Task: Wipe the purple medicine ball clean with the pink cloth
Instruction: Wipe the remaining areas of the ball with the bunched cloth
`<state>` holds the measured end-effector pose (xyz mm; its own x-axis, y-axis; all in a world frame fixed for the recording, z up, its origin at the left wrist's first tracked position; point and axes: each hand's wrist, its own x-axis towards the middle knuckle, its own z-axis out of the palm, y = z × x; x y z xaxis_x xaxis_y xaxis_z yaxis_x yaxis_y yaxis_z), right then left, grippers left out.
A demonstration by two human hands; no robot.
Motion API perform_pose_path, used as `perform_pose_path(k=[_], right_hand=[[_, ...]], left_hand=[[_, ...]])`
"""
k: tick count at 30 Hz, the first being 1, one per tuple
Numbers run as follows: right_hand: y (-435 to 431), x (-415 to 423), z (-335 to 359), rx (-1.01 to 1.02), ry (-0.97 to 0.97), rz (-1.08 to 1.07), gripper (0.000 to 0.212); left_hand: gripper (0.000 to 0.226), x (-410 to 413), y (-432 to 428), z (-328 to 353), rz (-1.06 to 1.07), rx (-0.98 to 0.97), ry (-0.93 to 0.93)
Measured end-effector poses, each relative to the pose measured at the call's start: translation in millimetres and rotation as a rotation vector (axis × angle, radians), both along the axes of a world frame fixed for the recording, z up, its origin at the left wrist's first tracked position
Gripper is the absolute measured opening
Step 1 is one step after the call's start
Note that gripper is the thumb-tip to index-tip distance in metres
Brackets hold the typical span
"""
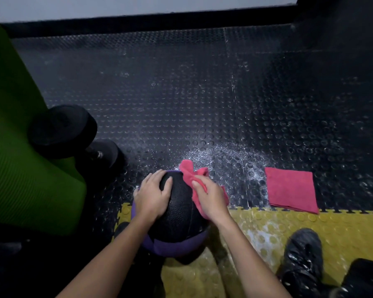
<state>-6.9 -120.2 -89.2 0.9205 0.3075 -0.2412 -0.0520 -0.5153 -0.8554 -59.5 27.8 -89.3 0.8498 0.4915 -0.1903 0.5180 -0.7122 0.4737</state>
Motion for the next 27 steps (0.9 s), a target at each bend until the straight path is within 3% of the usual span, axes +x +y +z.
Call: perform_pose_path(k=[3, 7, 10, 12, 18, 22, 25, 27], right_hand=[[-14, 23, -15, -0.038, 0.201, -0.076, 0.025], [-39, 45, -19, 0.062, 0.485, -0.130, 0.025], [-59, 48, -13, 0.153, 0.511, -0.190, 0.029], [-65, 49, -10, 0.207, 0.528, -0.250, 0.032], [-52, 57, -5, 0.307, 0.505, -0.316, 0.031], [-33, 63, -16, 0.357, 0.464, -0.374, 0.030], [-4, 60, -25, 0.254, 0.425, -0.334, 0.035], [11, 55, -25, 0.076, 0.287, -0.326, 0.036]], left_hand=[[0.039, 20, 2, 2, 0.009, -0.013, -0.006], [0.044, 48, 14, 15, -0.040, -0.305, -0.247], [0.080, 45, 18, 19, -0.465, -0.149, -0.144], [0.096, 44, 19, 14, -0.601, 0.051, 0.007], [0.087, 75, 17, 15, -0.365, 0.066, 0.091], [0.061, 85, 14, 13, -0.216, 0.025, 0.108], [0.055, 93, 12, 9, -0.077, -0.005, 0.099], [0.056, 99, 9, 10, 0.046, -0.017, 0.123]])
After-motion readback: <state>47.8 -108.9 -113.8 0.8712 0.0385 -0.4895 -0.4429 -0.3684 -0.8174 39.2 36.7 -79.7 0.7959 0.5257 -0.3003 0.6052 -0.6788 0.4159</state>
